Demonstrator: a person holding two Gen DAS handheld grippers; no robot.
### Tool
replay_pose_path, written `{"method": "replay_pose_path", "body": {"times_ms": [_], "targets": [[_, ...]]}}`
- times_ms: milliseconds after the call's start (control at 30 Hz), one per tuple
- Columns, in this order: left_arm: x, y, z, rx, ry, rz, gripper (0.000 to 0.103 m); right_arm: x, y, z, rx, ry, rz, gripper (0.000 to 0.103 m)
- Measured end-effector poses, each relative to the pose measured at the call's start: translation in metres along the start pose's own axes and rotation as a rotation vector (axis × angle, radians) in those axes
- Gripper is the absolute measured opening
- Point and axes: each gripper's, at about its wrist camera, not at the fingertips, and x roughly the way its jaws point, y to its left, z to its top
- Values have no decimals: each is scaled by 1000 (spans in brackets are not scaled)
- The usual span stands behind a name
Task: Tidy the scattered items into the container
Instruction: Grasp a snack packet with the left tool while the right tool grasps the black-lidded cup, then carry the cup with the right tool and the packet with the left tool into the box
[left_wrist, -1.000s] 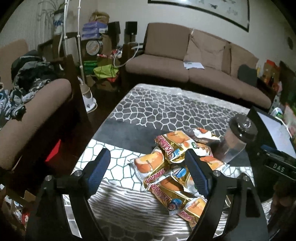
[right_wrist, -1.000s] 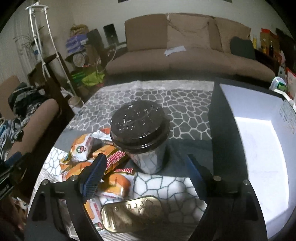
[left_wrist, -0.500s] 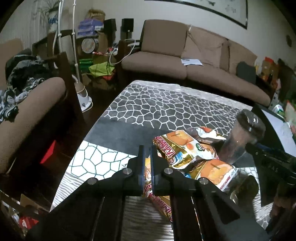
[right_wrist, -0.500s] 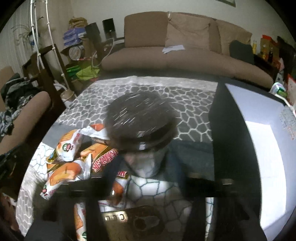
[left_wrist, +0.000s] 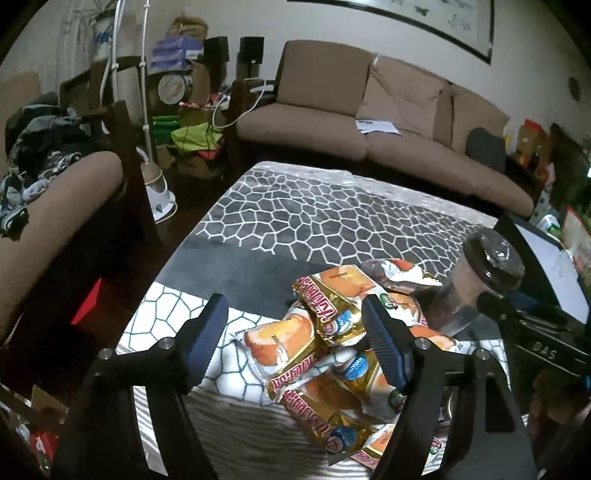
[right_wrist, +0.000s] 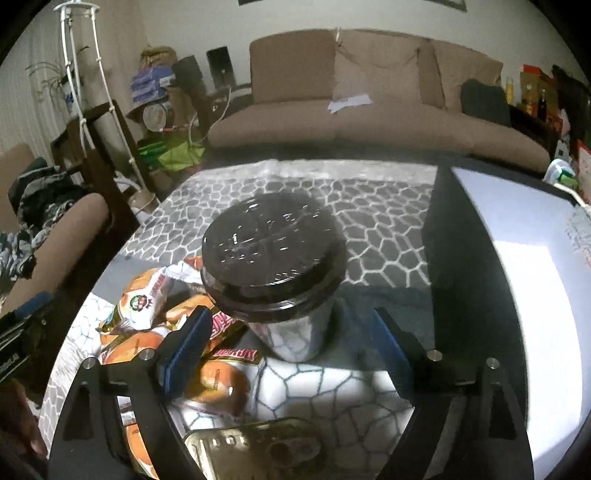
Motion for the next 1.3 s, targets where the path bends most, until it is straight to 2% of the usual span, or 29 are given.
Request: {"method": "replay_pose_path", "body": {"times_ms": [267,300,333,367,600,767,833,900,1033,1167,1300], "targets": [[4,-1,-2,22,17,-8,74,32,3,16,-8,18,-50,88],[5,0,-2,19,22,-13,74,34,4,18,-16,19,-52,84],[5,1,-4,14,28,-21,74,34,4,18,-22,15,-44,75],[4,2,-6,8,34,-30,74,32,6,19,-32,13,-54,73],[1,-14,-21,37,52,-70,79,5,2,23,-47,-16,-55,73],[5,-28,-29,67,80,-93,82,-33,-5,36,-35,-47,5,73],[8,-32,-32,72,87,-112,87,-50,-7,39,-36,-52,40,73],[15,-36,-32,82,93,-130,88,-67,-10,39,-39,-51,79,73],[24,-41,-33,115,113,-197,88,-96,-16,35,-42,-33,164,73],[23,-53,-37,214,95,-198,88,-123,-27,32,-57,-29,216,73],[21,-66,-39,299,87,-207,88,-134,-40,35,-10,-4,254,73]]}}
